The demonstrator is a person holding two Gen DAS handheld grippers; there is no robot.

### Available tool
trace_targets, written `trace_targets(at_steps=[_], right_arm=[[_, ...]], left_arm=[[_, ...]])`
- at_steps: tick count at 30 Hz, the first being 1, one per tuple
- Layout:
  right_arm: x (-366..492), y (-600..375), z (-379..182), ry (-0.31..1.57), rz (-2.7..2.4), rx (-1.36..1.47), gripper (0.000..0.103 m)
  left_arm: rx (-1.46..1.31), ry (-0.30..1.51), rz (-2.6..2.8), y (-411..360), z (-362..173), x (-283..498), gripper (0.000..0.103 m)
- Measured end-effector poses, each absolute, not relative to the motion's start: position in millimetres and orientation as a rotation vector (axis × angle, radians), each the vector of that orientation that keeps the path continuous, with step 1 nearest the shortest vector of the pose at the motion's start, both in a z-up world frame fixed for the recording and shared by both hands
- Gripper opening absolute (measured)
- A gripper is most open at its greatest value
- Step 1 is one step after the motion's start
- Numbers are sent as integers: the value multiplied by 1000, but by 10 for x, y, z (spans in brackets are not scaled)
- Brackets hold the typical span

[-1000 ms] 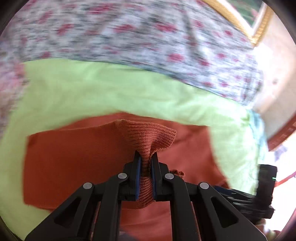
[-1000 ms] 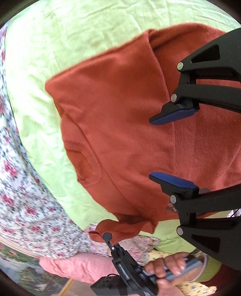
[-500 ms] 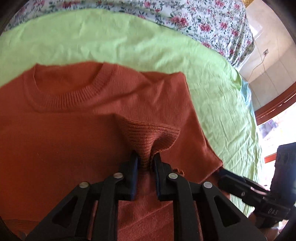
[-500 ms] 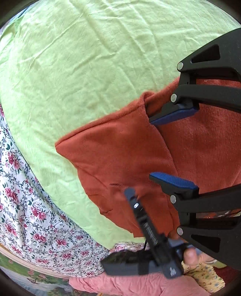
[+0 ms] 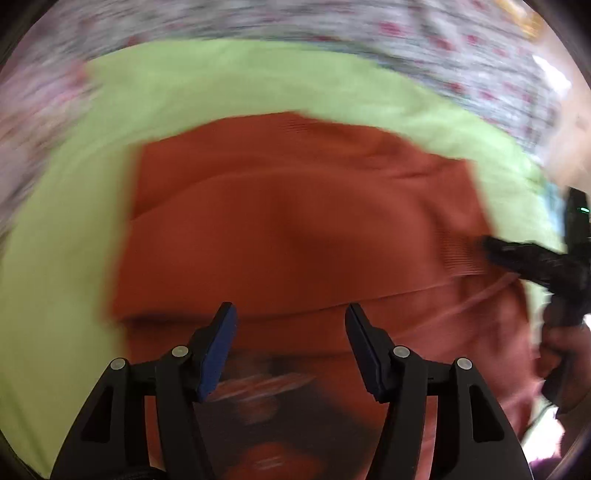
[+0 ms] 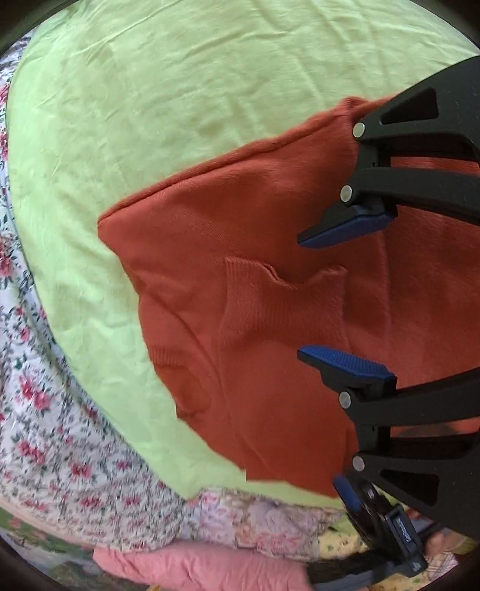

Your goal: Fold small clothes

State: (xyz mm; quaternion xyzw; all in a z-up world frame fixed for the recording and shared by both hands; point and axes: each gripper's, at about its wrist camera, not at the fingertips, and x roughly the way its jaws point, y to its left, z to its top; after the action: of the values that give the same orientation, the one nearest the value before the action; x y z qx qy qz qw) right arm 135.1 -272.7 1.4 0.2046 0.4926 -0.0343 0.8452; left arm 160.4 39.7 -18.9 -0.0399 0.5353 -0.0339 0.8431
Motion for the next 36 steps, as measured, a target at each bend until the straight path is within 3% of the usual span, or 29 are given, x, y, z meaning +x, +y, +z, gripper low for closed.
trace_targets(at_steps=[6,7,8,9,11,13,17,24,36], right_arm=[[1514,-2734,-178,1070,-63,449,56],[1533,-2712,-183,1072,-56,444,47],[1563,-2686,-194,1079,-36,446,19],[1596,-2672,-216,1100,-16,460,6],[1638,-2639,-120,1091,13,465,4],[1594,-2638,257,975,98,508,4],[1410,-2810,778,830,123,487,4],[1366,-3229,81,1011,-32,493,4],[1426,-3148,-133,1094,-81,377,6]], left_arm=[[-172,1185,192,1276,-538,1513,60],[-179,1186,196,1328,-577,1547,60],[-172,1176,207,1350,-607,1590,60],[-162,1172,216,1348,-622,1619,60],[-145,1158,232,1338,-632,1672,56],[-159,1149,252,1361,-608,1693,47],[-244,1125,285,1480,-546,1665,46],[-257,1129,282,1401,-601,1639,42],[-348,1147,267,1555,-628,1630,42]])
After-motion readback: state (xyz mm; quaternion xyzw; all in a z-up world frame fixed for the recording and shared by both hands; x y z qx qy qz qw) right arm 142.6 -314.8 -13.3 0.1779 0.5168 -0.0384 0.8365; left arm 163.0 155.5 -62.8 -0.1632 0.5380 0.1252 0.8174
